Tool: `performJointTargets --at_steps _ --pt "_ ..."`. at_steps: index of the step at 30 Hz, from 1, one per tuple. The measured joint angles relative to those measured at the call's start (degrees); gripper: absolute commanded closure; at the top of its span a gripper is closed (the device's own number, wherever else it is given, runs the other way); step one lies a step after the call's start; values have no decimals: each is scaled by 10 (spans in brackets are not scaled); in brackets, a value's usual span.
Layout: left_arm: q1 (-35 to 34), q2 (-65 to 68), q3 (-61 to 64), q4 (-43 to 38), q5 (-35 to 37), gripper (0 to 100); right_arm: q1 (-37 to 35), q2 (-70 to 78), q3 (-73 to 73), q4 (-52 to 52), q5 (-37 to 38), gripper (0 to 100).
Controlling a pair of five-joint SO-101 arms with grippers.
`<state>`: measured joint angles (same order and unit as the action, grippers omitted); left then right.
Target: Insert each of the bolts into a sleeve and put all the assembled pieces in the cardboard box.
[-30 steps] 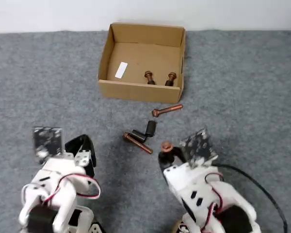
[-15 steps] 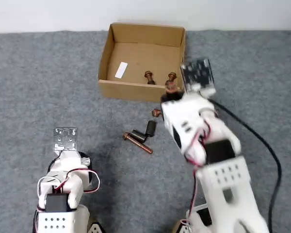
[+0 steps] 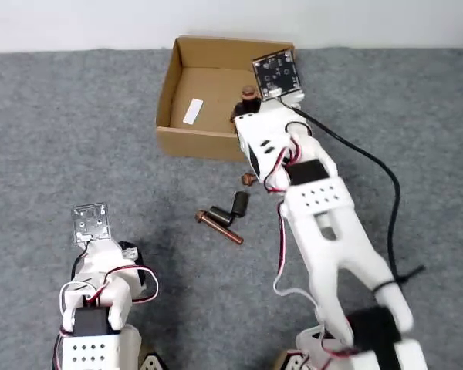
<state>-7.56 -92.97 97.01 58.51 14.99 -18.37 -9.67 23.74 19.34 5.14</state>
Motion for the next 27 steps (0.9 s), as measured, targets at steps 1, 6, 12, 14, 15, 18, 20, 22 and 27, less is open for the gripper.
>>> performJointTargets --at_steps 1,6,12,14,15,18,20,22,27 --pt "0 0 0 0 0 994 4 18 -10 -7 8 990" --pt "0 0 0 0 0 994 27 107 -62 -22 38 989" --pt "0 0 0 0 0 994 43 214 -122 -23 79 943" --pt "0 0 0 0 0 994 41 229 -136 -20 85 897" --pt "0 0 0 0 0 994 40 235 -146 -10 86 883" --pt "-1 0 0 0 0 994 39 244 -182 43 88 885" --pt "-4 0 0 0 0 994 41 244 -201 70 87 901" --pt "-4 0 0 0 0 994 38 244 -221 91 87 920" --pt "-4 0 0 0 0 994 36 243 -262 155 87 986"
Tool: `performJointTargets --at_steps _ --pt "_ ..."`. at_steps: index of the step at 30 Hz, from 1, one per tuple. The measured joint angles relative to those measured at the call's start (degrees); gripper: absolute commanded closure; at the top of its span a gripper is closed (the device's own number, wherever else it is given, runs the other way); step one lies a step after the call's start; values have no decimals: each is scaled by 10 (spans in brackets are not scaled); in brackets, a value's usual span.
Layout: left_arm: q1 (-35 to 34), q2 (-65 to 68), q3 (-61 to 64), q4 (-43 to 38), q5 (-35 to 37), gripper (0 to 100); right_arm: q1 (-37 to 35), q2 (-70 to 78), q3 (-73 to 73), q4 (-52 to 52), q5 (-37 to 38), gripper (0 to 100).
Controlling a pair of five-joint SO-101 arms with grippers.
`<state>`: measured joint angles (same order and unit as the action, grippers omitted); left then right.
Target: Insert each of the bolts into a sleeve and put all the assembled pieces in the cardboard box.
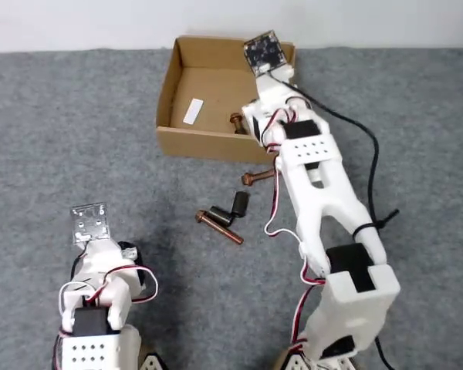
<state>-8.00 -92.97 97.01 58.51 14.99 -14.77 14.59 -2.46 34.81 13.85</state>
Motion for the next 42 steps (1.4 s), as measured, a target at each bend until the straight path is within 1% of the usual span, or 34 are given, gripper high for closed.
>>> performJointTargets --at_steps 7,9,13,18,21,24,26,32,42 --pt "0 0 0 0 0 994 -47 -66 -6 166 0 991" --pt "0 0 0 0 0 994 -65 -79 -6 215 -11 991" --pt "0 0 0 0 0 994 -85 -84 -6 302 -67 991" --pt "0 0 0 0 0 994 -98 -83 -6 362 -154 981" --pt "0 0 0 0 0 994 -105 -49 -27 407 -193 902" --pt "0 0 0 0 0 994 -105 -3 -70 442 -236 825" --pt "0 0 0 0 0 994 -105 28 -110 462 -254 823" --pt "0 0 0 0 0 994 -118 122 -208 503 -273 823" --pt "0 0 0 0 0 994 -119 200 -225 527 -326 823"
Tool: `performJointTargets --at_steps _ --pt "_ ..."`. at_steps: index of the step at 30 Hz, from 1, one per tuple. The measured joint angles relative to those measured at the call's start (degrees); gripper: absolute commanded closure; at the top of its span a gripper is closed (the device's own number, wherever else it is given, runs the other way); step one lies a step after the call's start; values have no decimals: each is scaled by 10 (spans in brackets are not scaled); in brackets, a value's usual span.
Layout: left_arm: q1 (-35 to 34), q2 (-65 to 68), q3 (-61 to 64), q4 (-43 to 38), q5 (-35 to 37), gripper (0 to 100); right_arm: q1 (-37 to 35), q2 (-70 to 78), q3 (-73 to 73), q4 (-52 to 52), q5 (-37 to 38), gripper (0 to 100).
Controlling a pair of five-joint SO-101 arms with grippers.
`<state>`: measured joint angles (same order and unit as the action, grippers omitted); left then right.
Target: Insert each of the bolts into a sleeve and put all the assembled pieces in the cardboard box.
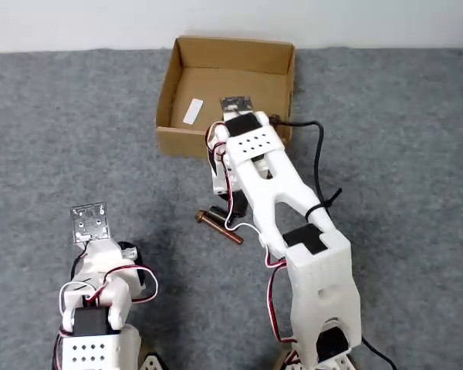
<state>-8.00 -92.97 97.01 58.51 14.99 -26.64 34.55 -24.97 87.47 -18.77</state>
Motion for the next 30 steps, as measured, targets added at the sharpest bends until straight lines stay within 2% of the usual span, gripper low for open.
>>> performJointTargets --at_steps 11,15,24,30 --pt "0 0 0 0 0 994 -16 56 0 -22 -2 834" --pt "0 0 0 0 0 994 -17 79 -7 -28 -2 991" --pt "-12 0 0 -1 1 994 -15 63 -10 -15 -2 991" --pt "-13 0 0 -4 3 994 -16 -43 -11 55 -2 991"
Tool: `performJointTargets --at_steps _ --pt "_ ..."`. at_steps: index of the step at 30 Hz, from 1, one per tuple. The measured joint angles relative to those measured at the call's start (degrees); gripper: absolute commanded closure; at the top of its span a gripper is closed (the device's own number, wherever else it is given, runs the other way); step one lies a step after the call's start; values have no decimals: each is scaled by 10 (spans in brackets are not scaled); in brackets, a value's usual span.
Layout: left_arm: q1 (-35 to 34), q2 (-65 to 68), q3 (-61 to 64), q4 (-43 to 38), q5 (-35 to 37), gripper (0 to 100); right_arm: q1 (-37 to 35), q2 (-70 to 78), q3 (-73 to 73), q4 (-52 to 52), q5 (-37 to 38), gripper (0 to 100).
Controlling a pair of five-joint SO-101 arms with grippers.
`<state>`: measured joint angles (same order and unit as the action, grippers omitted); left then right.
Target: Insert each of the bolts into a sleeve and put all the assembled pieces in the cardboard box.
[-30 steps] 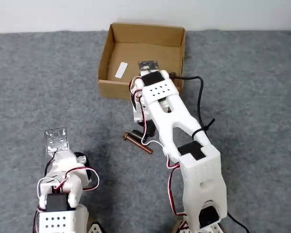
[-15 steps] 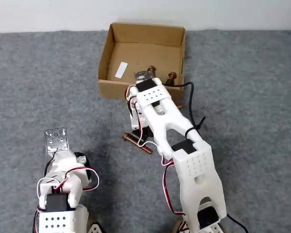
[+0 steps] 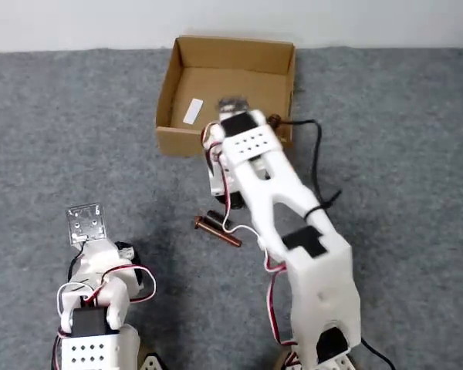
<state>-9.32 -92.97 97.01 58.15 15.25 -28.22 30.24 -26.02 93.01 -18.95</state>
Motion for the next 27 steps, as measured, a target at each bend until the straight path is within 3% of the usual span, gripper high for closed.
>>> performJointTargets --at_steps 4,11,18,27 --pt "0 0 0 -11 0 994 -5 -98 0 70 0 991" --pt "0 0 0 -11 0 994 -4 -331 95 73 0 991" --pt "0 0 0 -11 0 994 58 -587 346 67 0 991" --pt "40 0 0 -11 1 994 115 -914 740 -73 0 991"
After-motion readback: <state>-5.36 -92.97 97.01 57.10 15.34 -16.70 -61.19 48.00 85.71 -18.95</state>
